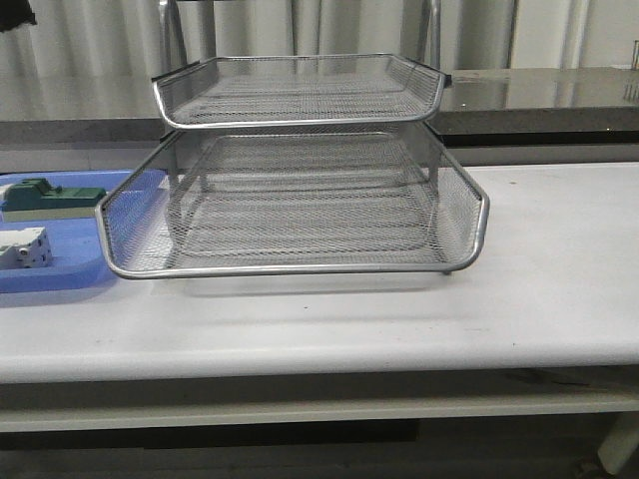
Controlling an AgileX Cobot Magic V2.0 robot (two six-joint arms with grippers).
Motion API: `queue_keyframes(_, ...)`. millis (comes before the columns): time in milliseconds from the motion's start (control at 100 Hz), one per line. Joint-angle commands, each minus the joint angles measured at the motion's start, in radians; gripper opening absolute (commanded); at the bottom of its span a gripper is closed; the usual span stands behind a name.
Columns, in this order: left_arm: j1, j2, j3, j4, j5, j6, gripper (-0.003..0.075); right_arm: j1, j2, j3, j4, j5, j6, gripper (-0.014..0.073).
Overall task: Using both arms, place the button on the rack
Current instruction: 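Lift the button with the left gripper and carry it over the pulled-out tray, then lower the button onto the middle tray mesh and open the left gripper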
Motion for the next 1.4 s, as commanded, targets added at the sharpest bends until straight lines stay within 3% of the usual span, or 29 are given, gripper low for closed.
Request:
queue_keyframes(0, -0.029, -0.086, 0.012, -0.091, 0.016, 0.003, -0.0020, 0.001, -0.002, -0.036, -0.014, -0.056, -0.005, -0.0067)
queue_keyframes(570, -0.467, -0.042, 0.076, -0.117, -0.061, 0.079, -0.0020, 0.001, -0.002, -0.036, -0.014, -0.056, -0.005, -0.0067)
queue_keyframes(780, -0.544, 0.064, 0.076, -0.117, -0.087, 0.084, -0.0020, 0.001, -0.002, -0.036, -0.014, -0.056, -0.005, -0.0067)
queue_keyframes(1040, -0.569, 0.157, 0.076, -0.117, -0.113, 0.100, -0.0015, 0.001, -0.002, -0.036, -0.014, -0.056, -0.005, -0.0067)
queue_keyframes(1160, -0.569, 0.164, 0.076, -0.117, -0.113, 0.100, 0.0062, 0.001, -0.002, -0.036, -0.014, -0.056, -0.005, -0.0067)
queue_keyframes(1390, -0.569, 0.164, 0.076, -0.117, -0.113, 0.100, 0.0358, 0.001, -0.002, -0.036, -0.014, -0.056, -0.005, -0.0067)
